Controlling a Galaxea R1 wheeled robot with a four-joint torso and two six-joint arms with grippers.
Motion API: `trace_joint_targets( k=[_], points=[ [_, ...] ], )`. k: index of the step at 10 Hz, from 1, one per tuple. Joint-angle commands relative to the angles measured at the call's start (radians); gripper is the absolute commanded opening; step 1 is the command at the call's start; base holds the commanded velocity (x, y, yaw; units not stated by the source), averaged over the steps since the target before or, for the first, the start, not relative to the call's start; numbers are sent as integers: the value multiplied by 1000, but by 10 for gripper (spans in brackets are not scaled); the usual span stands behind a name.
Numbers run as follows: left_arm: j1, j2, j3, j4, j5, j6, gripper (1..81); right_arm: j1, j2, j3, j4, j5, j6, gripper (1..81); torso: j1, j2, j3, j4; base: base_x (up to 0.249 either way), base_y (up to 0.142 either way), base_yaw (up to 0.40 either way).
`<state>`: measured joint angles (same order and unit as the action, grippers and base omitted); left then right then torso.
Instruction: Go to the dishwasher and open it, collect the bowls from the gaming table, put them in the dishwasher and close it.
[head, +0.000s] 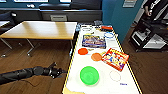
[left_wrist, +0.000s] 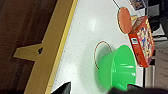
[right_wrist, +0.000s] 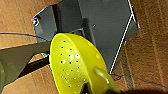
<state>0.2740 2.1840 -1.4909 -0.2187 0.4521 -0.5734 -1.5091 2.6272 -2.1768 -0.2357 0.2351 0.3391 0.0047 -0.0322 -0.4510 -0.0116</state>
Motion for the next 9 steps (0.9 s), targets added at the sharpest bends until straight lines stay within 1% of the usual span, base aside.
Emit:
trace_joint_targets(
  k=[1, 4, 6, 8, 9],
  points=[
    [-177, 74, -88, 13, 89, -26, 811, 5, -22, 14, -19, -74, -2, 10, 0, 0, 0, 0, 0, 0, 0],
    [-176, 148, -126, 19, 89, -26, 811, 5, -11, 8, -19, -74, -2, 10, 0, 0, 0, 0, 0, 0, 0],
    [-171, 195, -131, 33, 89, -26, 811, 5, -10, 6, -19, -74, -2, 10, 0, 0, 0, 0, 0, 0, 0],
    [-166, 249, -134, 35, 89, -26, 811, 5, -8, 5, -19, -74, -3, 10, 0, 1, 0, 0, 0, 0, 0],
    [-161, 274, -138, 42, 88, -26, 811, 5, -7, 3, -19, -74, -2, 10, 0, 1, 0, 0, 0, 0, 0]
  ],
)
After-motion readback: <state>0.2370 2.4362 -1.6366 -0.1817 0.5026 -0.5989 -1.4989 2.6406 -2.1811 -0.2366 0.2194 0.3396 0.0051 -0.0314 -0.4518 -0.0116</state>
